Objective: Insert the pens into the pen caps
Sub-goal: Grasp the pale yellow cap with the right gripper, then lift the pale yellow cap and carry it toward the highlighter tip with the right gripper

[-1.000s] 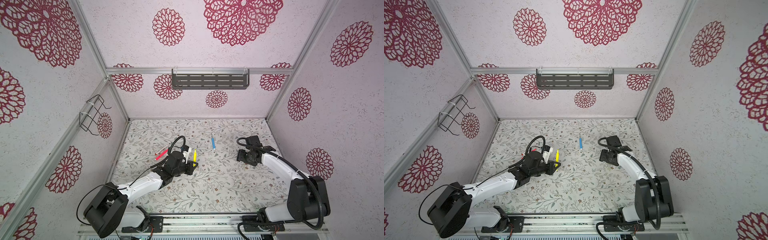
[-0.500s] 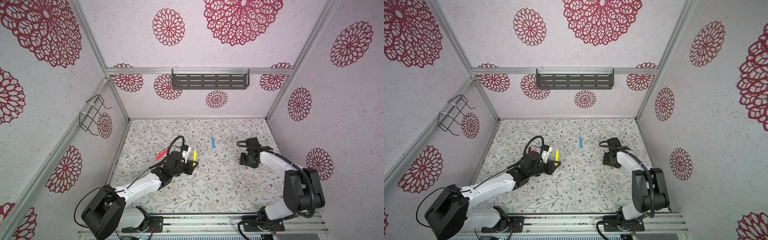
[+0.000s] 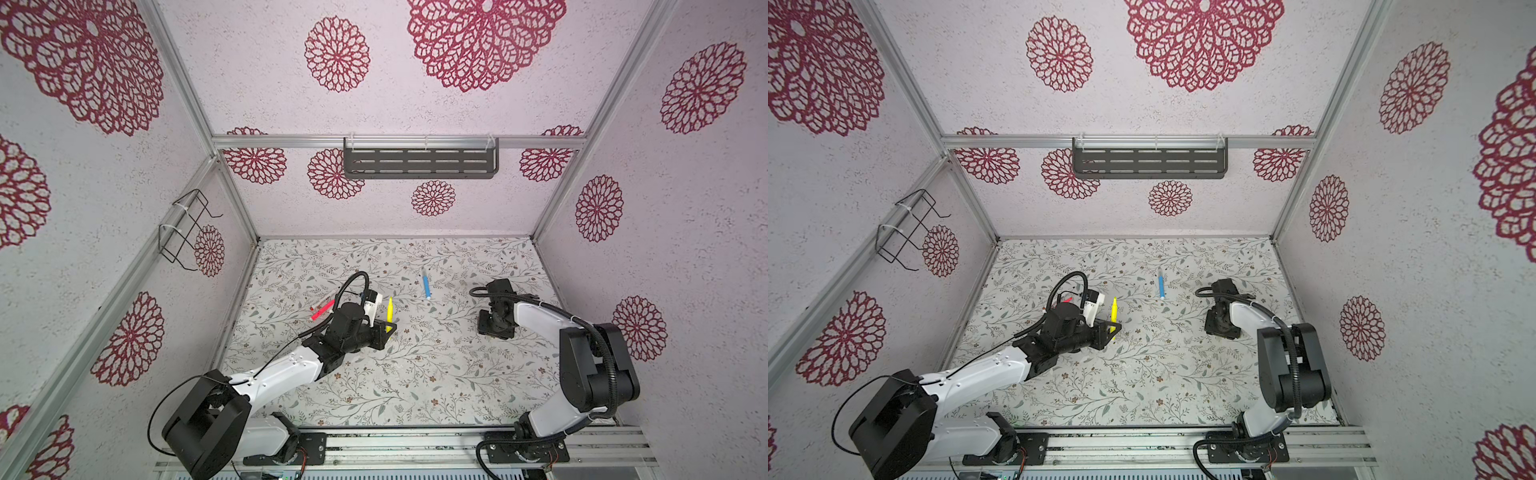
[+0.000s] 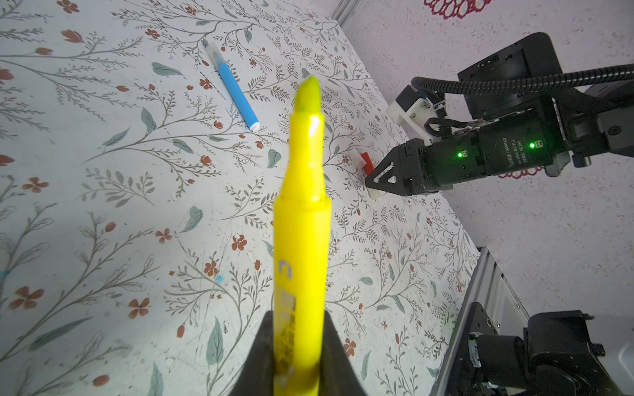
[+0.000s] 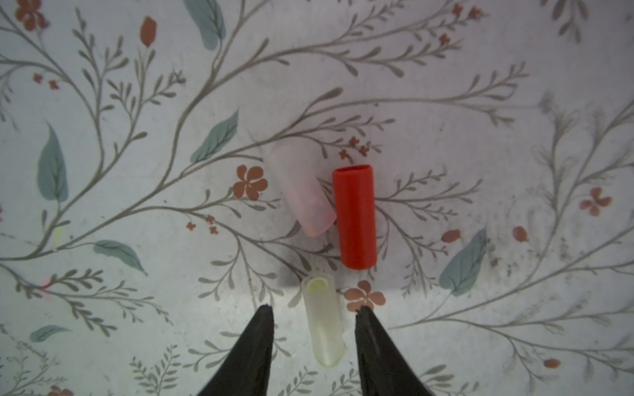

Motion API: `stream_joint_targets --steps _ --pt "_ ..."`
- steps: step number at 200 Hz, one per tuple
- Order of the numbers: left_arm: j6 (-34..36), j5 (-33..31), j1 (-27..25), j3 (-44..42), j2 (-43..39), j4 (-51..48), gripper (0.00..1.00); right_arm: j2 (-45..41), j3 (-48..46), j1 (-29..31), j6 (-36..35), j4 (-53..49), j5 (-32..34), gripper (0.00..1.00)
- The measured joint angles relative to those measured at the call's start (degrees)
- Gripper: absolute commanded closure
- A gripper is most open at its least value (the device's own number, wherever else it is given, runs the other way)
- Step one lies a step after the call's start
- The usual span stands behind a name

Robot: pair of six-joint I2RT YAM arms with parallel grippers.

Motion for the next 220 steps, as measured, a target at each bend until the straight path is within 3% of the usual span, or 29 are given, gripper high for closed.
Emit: stream_joint_targets --steps 73,220 --pt "0.20 0.85 0.02 -0.59 -1.07 0.42 1.00 1.38 -0.92 0.00 -0.37 0.94 0.00 0.65" --pt "0.59 1.29 0.00 -0.87 -3.43 1.25 1.00 1.44 -0.96 2.56 -1.33 1.68 0.52 0.93"
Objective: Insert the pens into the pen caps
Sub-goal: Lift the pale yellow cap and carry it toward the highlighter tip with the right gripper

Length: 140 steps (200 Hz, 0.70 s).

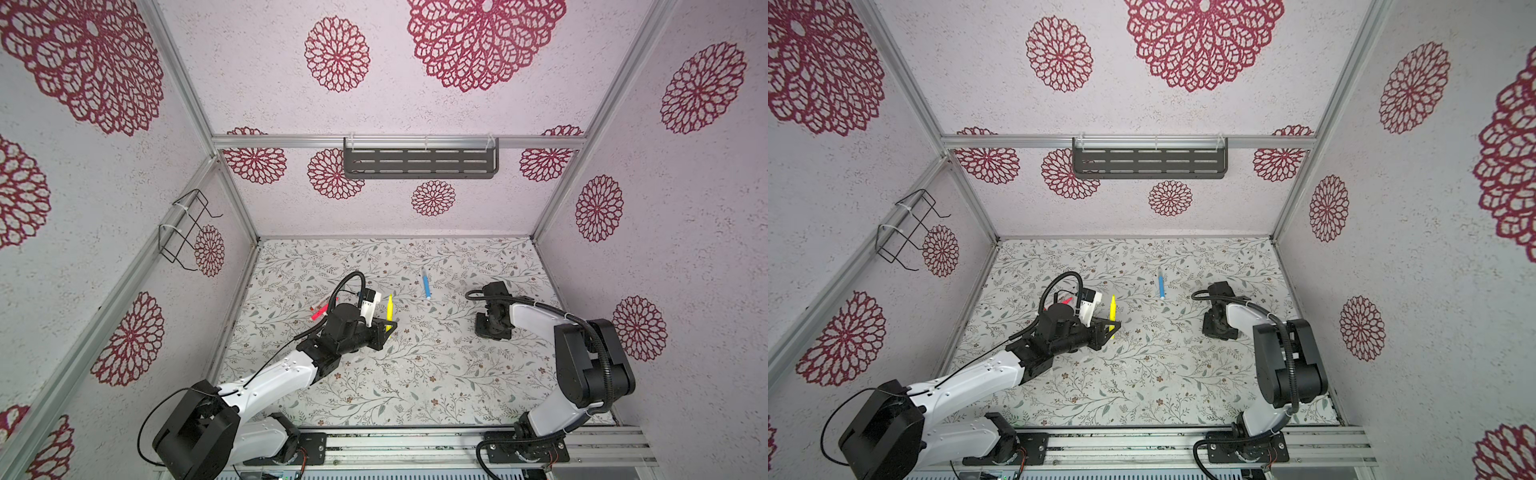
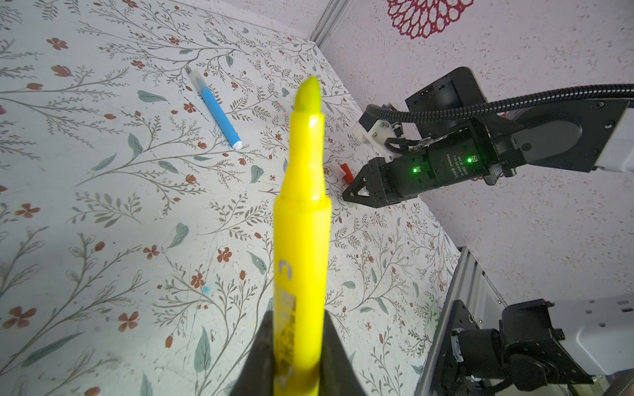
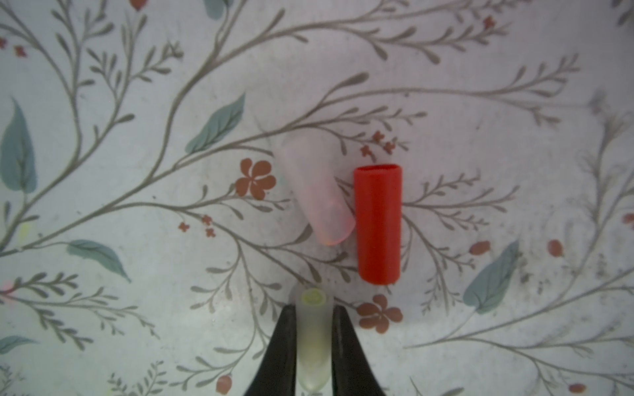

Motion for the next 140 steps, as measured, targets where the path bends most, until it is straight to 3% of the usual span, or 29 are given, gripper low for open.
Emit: stream_joint_targets --steps 37,70,140 --pt "0.04 0.13 0.00 -0.37 -0.07 0.11 1.00 -1.11 0.17 4.39 -1.11 -0.87 -0.72 0.97" --pt "0.04 0.66 0.00 -1.11 -0.79 0.66 1.00 -8.11 0.28 6.14 -2.01 0.00 -5.75 0.97" --pt "-1.38 2.45 -3.43 -3.48 -0.76 7.28 1.00 -31.54 -1.31 6.16 -1.33 14.51 -24.83 0.93"
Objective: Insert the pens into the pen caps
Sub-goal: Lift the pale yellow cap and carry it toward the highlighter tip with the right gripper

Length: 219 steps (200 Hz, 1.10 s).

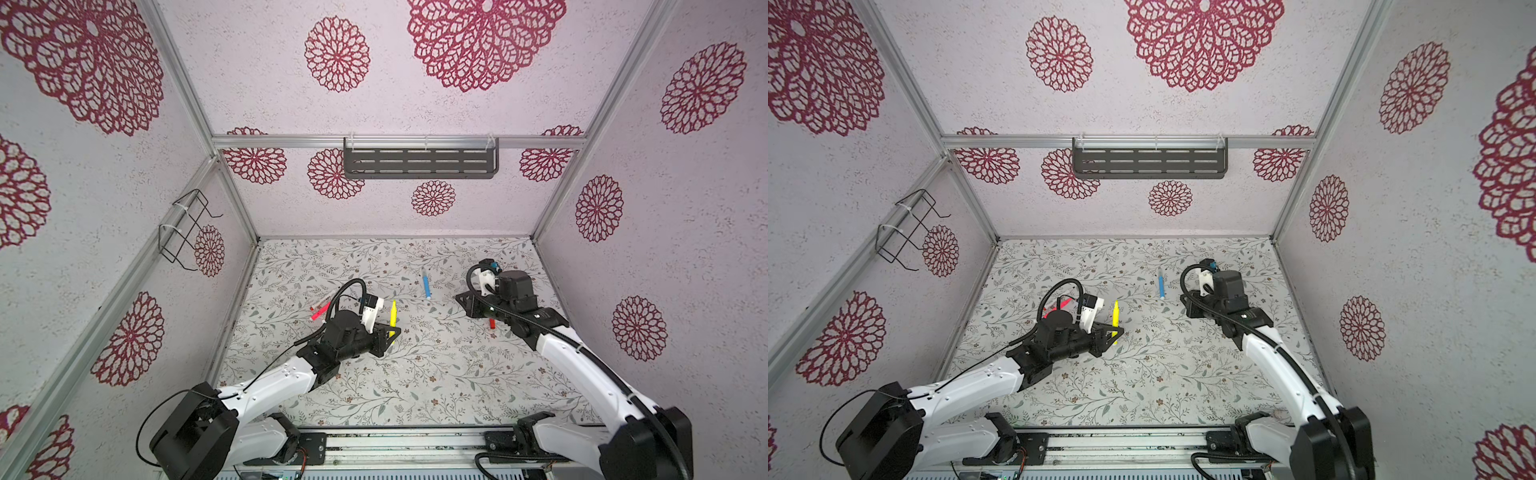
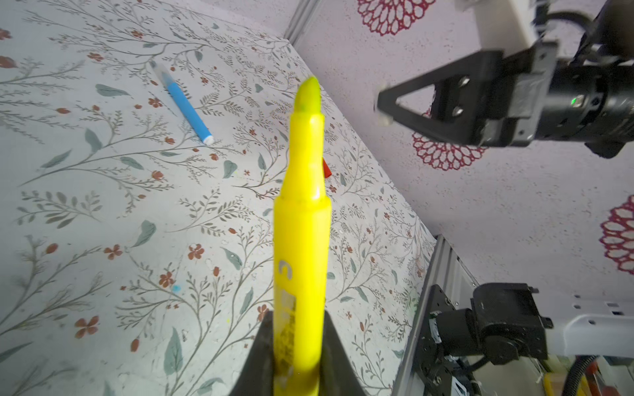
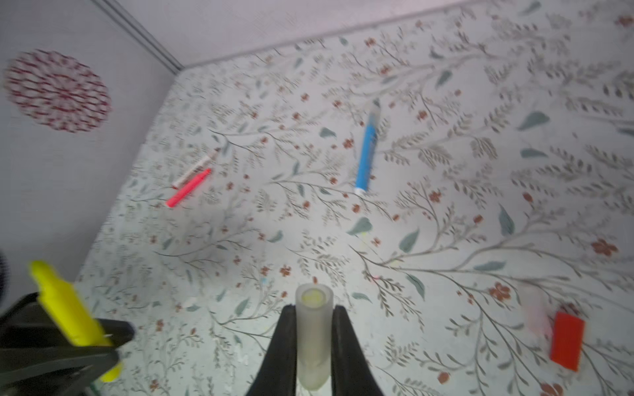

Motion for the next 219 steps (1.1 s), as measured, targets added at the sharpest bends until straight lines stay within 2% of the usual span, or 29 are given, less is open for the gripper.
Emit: stream_joint_targets --steps 39,88,139,219 --pt "-0.35 0.11 -4.63 0.96 2.43 4.46 1.00 -6.08 -1.66 0.04 4.37 9.46 -9.03 0.92" --pt "-0.35 0.33 -8.44 6.64 6.14 7.28 1.00 -7.30 -5.05 0.04 12.13 21.35 -16.28 0.92" --pt "-0.17 0.79 -10.27 10.14 9.01 8.61 1.00 -7.30 -5.99 0.63 16.92 28.63 -19.30 0.92" --pt "0.11 1.25 -10.88 11.96 9.88 8.52 1.00 -7.06 -7.63 3.32 18.08 32.06 -19.74 0.92"
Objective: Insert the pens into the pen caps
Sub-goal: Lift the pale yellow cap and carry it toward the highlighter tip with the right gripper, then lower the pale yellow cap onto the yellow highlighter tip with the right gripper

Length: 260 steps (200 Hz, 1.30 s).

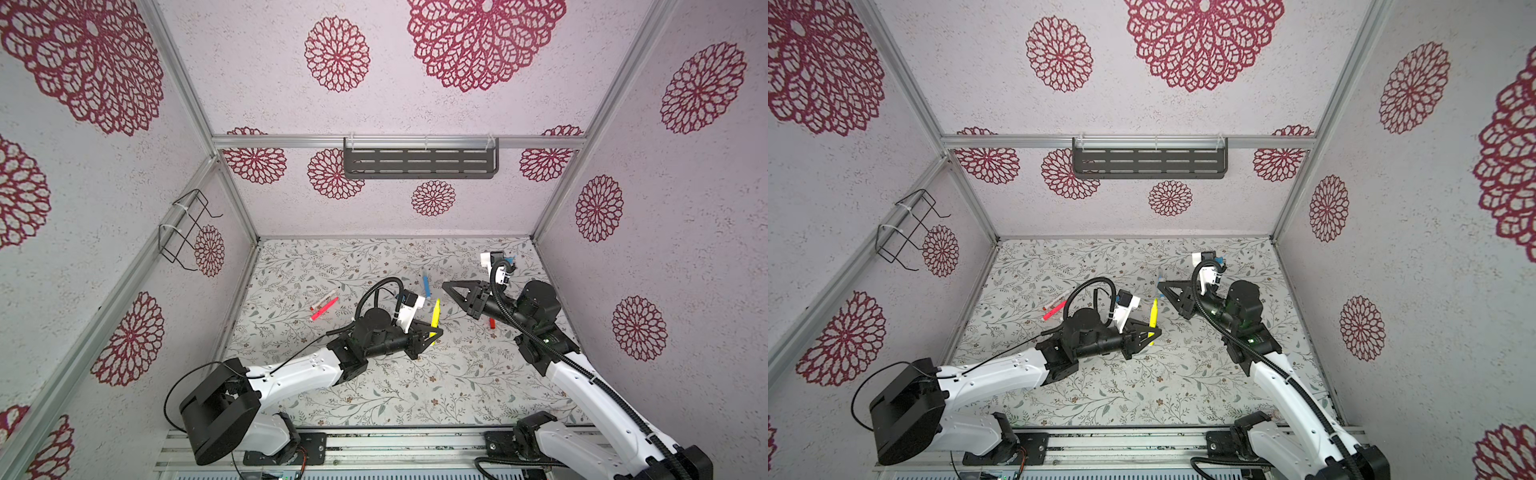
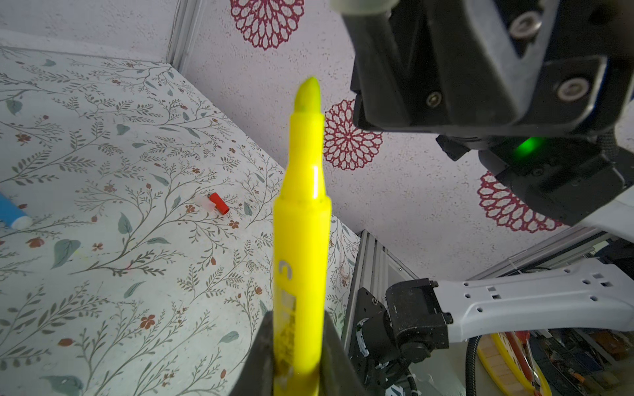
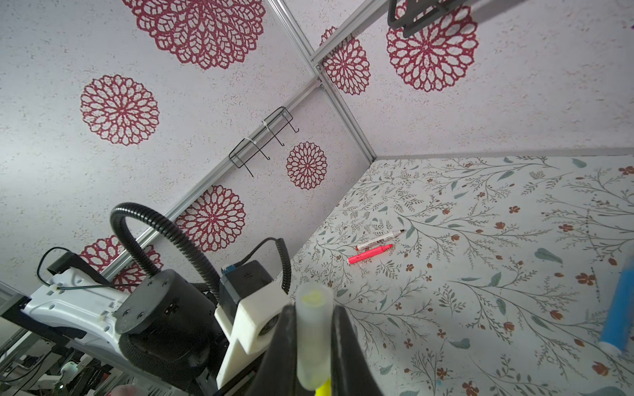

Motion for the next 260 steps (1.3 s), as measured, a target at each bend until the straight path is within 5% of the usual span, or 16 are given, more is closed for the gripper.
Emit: stream_joint_targets --steps 260 --pt "1.55 -1.16 -0.79 0.92 -2.01 -2.34 1.00 0.17 0.00 1.75 0.22 0.17 0.70 0.91"
